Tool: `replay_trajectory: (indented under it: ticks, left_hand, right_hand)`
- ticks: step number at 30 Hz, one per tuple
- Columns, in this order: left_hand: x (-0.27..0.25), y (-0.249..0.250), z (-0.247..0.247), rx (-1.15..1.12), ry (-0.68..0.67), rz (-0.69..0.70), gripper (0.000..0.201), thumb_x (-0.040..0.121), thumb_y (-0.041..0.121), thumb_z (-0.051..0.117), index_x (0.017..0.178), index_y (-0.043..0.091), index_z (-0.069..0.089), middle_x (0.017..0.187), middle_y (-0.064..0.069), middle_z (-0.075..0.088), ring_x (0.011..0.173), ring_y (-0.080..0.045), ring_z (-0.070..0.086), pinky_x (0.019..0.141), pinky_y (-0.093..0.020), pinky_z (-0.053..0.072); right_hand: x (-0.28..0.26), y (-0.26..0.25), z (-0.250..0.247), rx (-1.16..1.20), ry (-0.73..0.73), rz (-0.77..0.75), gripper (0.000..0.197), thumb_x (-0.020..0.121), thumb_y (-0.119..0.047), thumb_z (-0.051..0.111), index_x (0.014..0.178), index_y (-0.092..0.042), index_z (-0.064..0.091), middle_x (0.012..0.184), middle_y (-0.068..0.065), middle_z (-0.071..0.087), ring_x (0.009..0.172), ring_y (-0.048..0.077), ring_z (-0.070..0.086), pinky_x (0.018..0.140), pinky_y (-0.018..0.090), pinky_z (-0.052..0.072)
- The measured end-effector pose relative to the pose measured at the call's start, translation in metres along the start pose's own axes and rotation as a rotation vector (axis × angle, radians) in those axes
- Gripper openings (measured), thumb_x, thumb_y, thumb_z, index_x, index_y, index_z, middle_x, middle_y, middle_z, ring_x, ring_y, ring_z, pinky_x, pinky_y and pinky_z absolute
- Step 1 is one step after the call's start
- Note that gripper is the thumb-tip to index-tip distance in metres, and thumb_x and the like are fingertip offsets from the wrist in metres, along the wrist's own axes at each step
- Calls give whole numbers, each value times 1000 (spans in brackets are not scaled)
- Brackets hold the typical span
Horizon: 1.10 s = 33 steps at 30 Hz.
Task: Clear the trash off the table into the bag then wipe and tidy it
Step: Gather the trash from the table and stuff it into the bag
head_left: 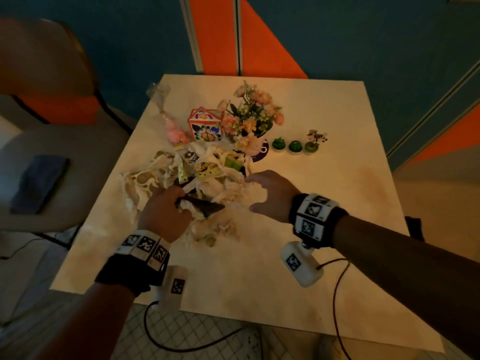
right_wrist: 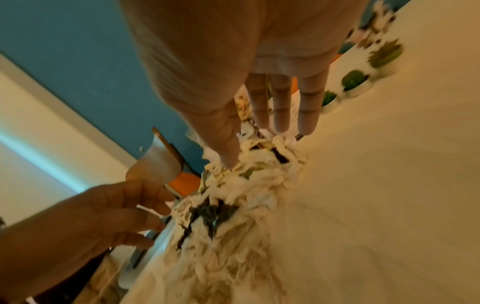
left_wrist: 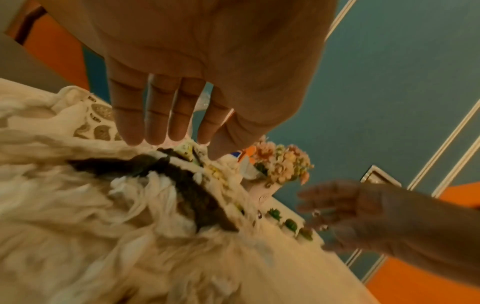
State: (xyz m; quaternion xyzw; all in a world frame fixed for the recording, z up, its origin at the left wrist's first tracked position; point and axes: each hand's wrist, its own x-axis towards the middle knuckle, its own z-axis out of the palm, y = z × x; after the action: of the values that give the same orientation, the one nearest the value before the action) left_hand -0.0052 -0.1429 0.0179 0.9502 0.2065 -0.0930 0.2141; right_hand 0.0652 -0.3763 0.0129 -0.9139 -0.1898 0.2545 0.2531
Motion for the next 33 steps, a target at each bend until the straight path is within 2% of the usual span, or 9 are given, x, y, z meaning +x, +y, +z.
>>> replay_trajectory:
  ticks: [5,9,11,16,20,22,26,29,33]
  left_hand:
    - [12,-14,31,210,-120,82,86,73,42,69,143,43,19,151,-2,11,134,-35,27,102,-48,41]
    - [25,-13,48,271,-267,49,95,73,48,68,140,55,1,154,3,-9,139,-38,20,104,-50,39]
    - [27,-10,57,304,-269,23,88,78,45,66,140,54,5,152,0,-3,136,-38,25,101,-50,40]
    - [29,-4,66,356,-203,53,55,85,40,59,135,35,37,147,-6,17,130,-35,30,97,-46,45]
    - [32,-8,64,265,-182,63,44,89,39,53,131,27,50,147,-2,25,129,-30,36,99,-43,44]
    - [31,-11,61,175,-137,97,38,88,42,54,122,25,58,145,0,33,125,-28,43,97,-41,46]
    - [25,-11,47,139,-67,38,27,89,39,53,109,23,59,122,-3,57,102,-26,58,84,-34,49]
    - [19,-8,34,55,-34,12,25,88,24,57,111,16,59,109,-10,64,94,-29,59,75,-30,45]
    - [14,-7,15,-109,60,-45,31,83,9,61,114,11,60,101,-17,66,89,-32,58,71,-32,43]
  right_hand:
    - [41,-20,29,-163,-139,-25,79,87,-20,64,147,-43,19,161,-5,-7,149,28,-1,115,45,26]
    - [57,-30,37,-317,-178,-96,87,86,-1,50,146,-49,11,159,-8,-21,149,29,-11,116,49,24]
    - [64,-31,39,-381,-198,-98,85,85,0,50,146,-49,16,159,-7,-21,148,30,-12,117,52,18]
    - [70,-22,48,-430,-278,-35,71,86,-6,60,144,-37,33,162,1,-9,149,34,-3,114,51,25]
    - [65,-19,57,-374,-177,-40,54,91,-24,56,140,-39,38,157,4,19,143,36,17,109,49,31]
    - [60,-21,58,-379,-135,-71,44,95,-22,49,137,-34,44,152,5,28,138,35,24,105,48,36]
    - [58,-21,56,-379,-184,-75,41,92,-11,51,131,-22,53,147,10,30,127,36,34,98,44,42]
    - [57,-12,54,-338,-210,-42,52,88,-9,57,138,-19,47,152,9,26,134,36,34,106,42,39]
    - [54,0,48,-175,-179,42,50,88,-8,56,137,-15,49,145,11,44,133,30,43,107,34,37]
